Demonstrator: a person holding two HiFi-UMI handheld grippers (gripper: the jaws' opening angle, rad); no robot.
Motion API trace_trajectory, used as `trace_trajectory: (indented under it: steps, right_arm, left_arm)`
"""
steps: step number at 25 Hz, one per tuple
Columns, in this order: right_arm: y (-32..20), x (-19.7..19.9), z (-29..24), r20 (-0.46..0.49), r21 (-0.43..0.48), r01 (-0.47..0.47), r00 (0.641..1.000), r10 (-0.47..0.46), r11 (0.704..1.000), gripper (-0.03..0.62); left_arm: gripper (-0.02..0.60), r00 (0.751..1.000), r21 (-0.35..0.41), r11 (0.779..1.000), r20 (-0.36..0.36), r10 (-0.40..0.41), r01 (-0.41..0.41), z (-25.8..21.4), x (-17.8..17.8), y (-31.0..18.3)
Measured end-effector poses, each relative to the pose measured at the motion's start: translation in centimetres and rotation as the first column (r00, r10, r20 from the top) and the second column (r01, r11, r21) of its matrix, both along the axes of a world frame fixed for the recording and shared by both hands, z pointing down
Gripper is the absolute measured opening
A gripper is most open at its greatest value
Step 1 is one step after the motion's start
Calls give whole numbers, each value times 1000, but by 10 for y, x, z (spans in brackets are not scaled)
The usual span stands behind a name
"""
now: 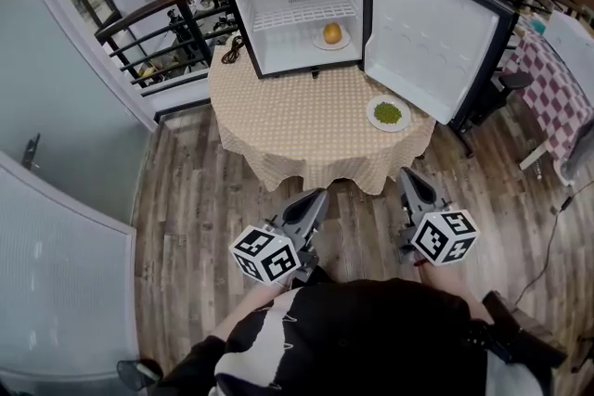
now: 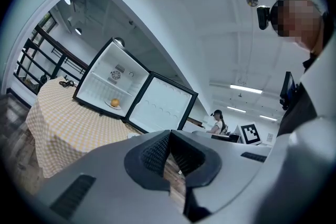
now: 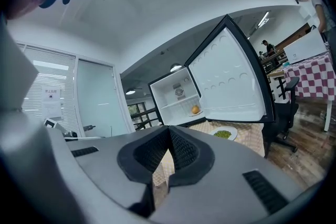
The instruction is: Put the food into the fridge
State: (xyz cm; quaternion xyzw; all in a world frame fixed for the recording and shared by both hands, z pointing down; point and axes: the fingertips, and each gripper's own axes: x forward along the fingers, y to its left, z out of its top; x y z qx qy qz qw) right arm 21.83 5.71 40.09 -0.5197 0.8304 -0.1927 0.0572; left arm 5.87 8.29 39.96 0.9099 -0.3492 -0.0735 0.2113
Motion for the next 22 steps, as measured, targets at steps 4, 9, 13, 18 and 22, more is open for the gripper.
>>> trace_trajectory:
  steps: [4, 9, 13, 18, 22]
  right_arm:
    - [10, 4, 0, 11, 3, -10, 1000, 10, 1000, 15]
    - [19, 11, 0, 18, 4, -30, 999, 30, 1000, 15]
    - [24, 12, 2, 12, 1, -38, 999, 38, 999, 15]
    - [26, 13, 1, 5, 6, -44, 999, 44, 999, 15]
    - [26, 14, -1, -2, 8, -48, 999, 48, 999, 15]
  left_arm:
    - [14, 1000, 5, 1000, 5, 6, -6, -2, 3, 8]
    - [14, 1000, 15, 1000, 9, 15, -15, -5, 8, 16]
    - [14, 1000, 12, 1000, 9, 22, -22, -3, 9, 20]
    - [14, 1000, 18, 999, 8, 28, -28, -5, 10, 21]
    - [14, 1000, 20, 999, 5, 24, -25, -7, 9, 21]
